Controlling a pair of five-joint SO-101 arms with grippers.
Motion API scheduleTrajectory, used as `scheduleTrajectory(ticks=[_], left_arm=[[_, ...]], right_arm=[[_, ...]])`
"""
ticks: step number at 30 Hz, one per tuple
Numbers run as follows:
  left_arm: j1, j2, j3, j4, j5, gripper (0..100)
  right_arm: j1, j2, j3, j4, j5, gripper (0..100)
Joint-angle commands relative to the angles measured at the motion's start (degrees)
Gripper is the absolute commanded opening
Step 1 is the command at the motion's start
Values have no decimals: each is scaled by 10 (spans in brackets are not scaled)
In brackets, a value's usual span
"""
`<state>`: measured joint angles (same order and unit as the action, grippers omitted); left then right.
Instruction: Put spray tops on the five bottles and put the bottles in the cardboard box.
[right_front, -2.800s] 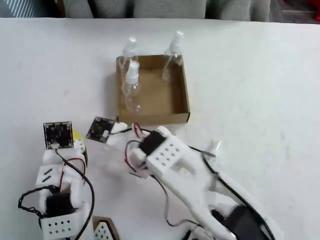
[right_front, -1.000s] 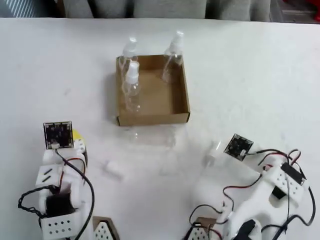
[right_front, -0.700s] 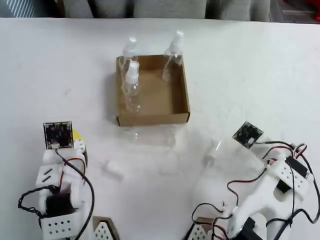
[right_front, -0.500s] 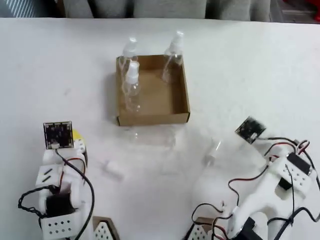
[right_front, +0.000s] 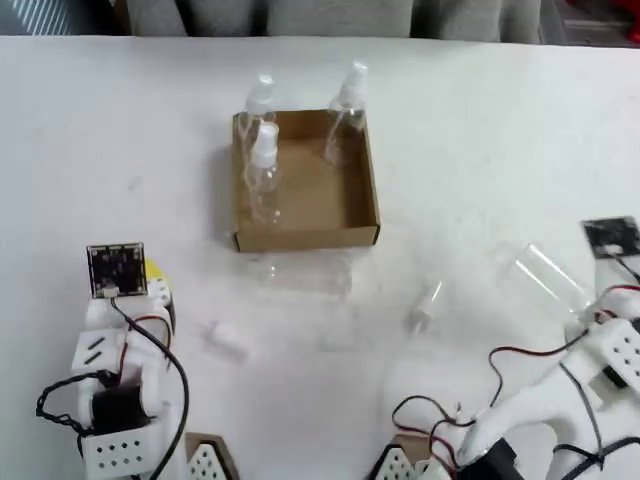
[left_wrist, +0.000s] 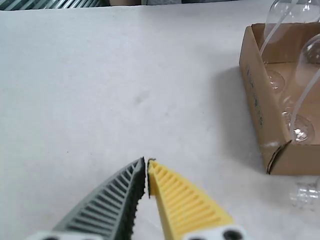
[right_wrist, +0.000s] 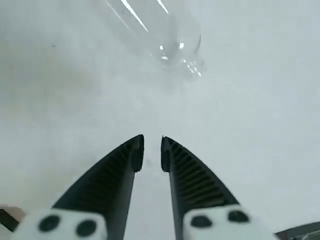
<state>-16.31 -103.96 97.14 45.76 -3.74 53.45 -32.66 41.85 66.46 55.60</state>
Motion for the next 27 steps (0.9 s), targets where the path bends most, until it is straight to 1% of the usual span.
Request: scheduleTrajectory(ticks=[1,3,5,8,18,24,27], left_arm=[[-3,-3,-1,2,-4,26],[-2,-3,-1,2,-4,26],[-2,-3,-1,2,-4,26],[-3,-3,-1,2,-4,26],[-3,-3,-1,10,-5,26],[-3,-3,-1,9,-5,27],[-3,-3,-1,9,-5,27]], right_arm=[[58,0,-9,-6,-43,17],[69,1,9,-43,-70,16],[69,4,35,-103,-98,16],[55,41,52,-172,-148,16],[46,245,-56,-187,-258,16],[31,320,-90,-233,-275,16],[22,344,-115,-234,-305,16]])
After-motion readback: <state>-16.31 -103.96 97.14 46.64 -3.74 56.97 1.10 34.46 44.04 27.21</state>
